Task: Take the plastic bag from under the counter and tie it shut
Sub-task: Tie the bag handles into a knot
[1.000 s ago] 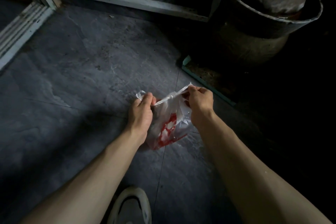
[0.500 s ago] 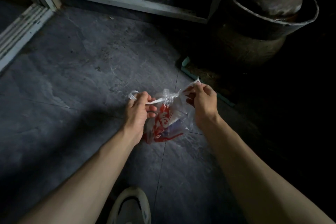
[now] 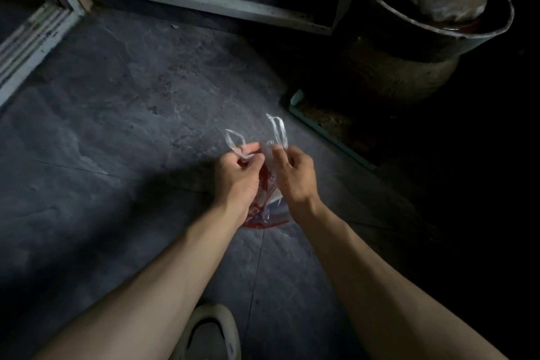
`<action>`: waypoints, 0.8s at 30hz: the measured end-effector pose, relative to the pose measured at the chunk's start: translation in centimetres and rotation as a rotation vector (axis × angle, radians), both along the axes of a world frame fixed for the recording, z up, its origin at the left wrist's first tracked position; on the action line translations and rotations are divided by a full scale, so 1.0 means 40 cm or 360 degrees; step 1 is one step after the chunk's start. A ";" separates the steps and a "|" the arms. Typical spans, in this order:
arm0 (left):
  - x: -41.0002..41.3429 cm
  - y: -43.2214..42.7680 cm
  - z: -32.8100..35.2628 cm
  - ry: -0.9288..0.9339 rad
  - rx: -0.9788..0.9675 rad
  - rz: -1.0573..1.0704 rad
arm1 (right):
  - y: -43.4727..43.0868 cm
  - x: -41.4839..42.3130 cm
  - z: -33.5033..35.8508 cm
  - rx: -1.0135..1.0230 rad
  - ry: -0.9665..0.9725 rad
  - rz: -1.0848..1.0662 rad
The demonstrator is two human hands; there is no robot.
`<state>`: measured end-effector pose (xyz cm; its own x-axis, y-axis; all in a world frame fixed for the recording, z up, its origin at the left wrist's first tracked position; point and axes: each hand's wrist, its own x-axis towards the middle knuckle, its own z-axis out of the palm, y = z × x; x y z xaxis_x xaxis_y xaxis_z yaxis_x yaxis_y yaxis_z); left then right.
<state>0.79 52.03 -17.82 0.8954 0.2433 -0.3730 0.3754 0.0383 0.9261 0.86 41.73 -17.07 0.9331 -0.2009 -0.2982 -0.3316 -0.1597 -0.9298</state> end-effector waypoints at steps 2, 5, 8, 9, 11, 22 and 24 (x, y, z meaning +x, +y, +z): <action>0.002 0.000 0.003 0.0011 -0.0106 0.0087 | 0.006 0.001 0.005 0.0163 -0.0037 -0.0129; 0.004 0.002 0.012 0.0023 -0.0357 0.0118 | 0.009 0.007 0.009 0.0351 -0.0100 -0.0337; 0.004 0.003 0.024 -0.0002 -0.0548 0.0163 | 0.009 0.012 0.008 0.0468 -0.0111 -0.0392; 0.003 0.005 0.028 -0.0011 -0.0571 0.0184 | 0.010 0.013 0.008 0.0477 -0.0108 -0.0398; 0.006 0.008 0.036 -0.0006 -0.0588 0.0209 | 0.012 0.015 0.008 0.0461 -0.0086 -0.0418; 0.011 0.015 0.021 0.0190 -0.0580 0.0133 | 0.007 0.009 -0.016 -0.0003 0.0208 -0.0543; 0.009 0.019 0.016 0.0233 -0.0597 0.0200 | -0.001 0.010 -0.020 -0.0006 0.0264 -0.0596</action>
<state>1.15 52.79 -17.17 0.7984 0.1704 -0.5775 0.4728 0.4164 0.7765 1.24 41.70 -17.88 0.7344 -0.5189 -0.4375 -0.5131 -0.0026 -0.8583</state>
